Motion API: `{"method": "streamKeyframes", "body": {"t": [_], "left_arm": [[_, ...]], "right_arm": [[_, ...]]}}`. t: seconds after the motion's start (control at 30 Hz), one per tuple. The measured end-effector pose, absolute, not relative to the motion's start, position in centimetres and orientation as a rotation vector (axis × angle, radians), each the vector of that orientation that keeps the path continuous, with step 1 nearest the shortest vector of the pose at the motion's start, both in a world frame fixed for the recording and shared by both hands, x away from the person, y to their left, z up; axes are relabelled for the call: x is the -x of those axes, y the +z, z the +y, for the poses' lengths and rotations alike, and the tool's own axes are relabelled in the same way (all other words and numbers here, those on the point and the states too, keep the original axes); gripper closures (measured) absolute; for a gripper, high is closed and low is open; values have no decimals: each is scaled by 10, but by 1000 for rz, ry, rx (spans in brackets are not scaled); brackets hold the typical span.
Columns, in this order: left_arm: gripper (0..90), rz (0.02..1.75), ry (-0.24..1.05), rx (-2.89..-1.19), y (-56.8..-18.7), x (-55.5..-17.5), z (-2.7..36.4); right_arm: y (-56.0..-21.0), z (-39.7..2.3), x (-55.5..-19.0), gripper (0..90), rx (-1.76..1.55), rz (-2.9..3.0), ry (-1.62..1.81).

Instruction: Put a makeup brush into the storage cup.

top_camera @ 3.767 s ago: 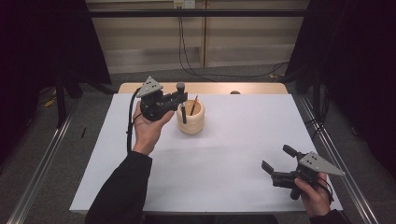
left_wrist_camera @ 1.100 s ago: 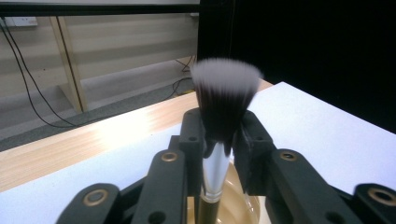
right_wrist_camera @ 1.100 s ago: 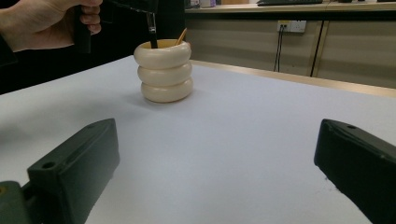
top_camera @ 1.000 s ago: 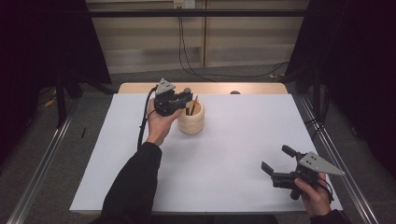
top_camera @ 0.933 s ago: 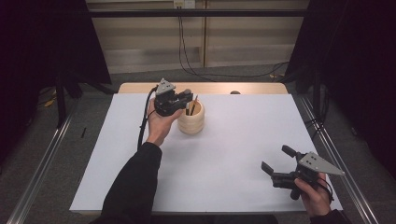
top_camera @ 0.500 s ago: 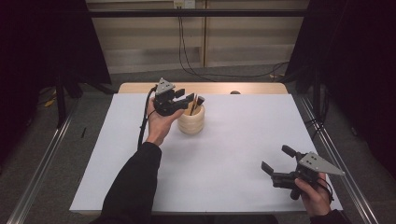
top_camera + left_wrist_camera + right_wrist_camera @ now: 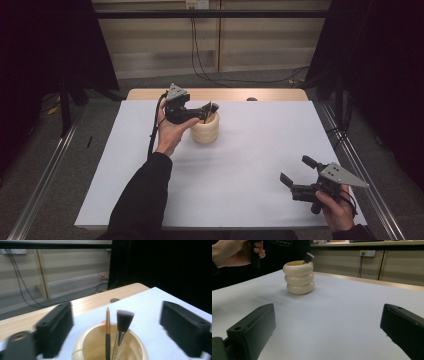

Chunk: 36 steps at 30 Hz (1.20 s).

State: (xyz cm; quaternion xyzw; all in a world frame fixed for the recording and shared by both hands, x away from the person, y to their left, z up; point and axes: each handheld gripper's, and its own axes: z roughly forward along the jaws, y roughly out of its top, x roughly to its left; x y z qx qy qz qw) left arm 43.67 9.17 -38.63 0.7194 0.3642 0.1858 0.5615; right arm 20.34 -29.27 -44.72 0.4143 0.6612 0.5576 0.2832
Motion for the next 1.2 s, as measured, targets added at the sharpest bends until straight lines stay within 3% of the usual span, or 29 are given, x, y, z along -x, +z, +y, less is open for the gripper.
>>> {"method": "streamKeyframes", "body": {"t": [0.43,0.67,1.2], "left_arm": [[11,823,427,-1657,-381,-434,96],[12,791,468,-1682,-376,-426,100],[16,796,429,-1673,-379,-405,114]], "right_arm": [[-448,-295,-203,0,-1132,1764,1485],[-448,-293,-203,0,-1117,1775,1479],[-447,-290,-203,0,-1122,1771,1474]]}}
